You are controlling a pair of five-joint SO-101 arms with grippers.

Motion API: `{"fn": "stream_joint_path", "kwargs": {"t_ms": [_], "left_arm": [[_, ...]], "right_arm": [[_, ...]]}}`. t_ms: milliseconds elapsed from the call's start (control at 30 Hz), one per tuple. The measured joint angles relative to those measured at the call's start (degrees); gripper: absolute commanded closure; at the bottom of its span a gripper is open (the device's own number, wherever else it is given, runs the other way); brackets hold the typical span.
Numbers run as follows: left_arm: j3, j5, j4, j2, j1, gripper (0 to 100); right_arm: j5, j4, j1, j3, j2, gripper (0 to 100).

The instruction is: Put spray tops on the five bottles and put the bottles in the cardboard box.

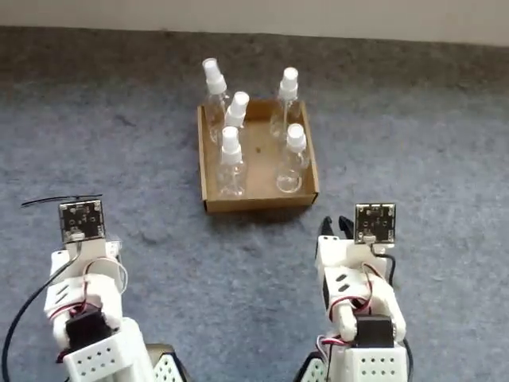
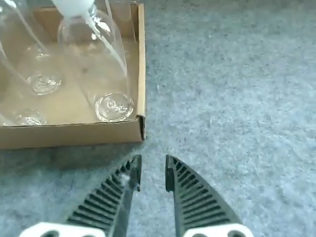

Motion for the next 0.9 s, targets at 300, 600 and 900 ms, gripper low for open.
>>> {"fn": "stream_joint_path", "kwargs": {"t_ms": [300, 600, 900], "left_arm": [[0.00, 0.00, 6.42, 0.00, -0.44, 92], [0.00, 0.00, 15.21, 0.00, -0.53, 92], [0.00, 0.00, 18.55, 0.00, -0.53, 92]], "right_arm": [[0.00, 7.74, 0.09, 0.00, 0.09, 95.7], [0.00, 23.47, 0.00, 0.00, 0.09, 95.7], [0.00, 24.26, 0.00, 0.00, 0.09, 95.7]]}}
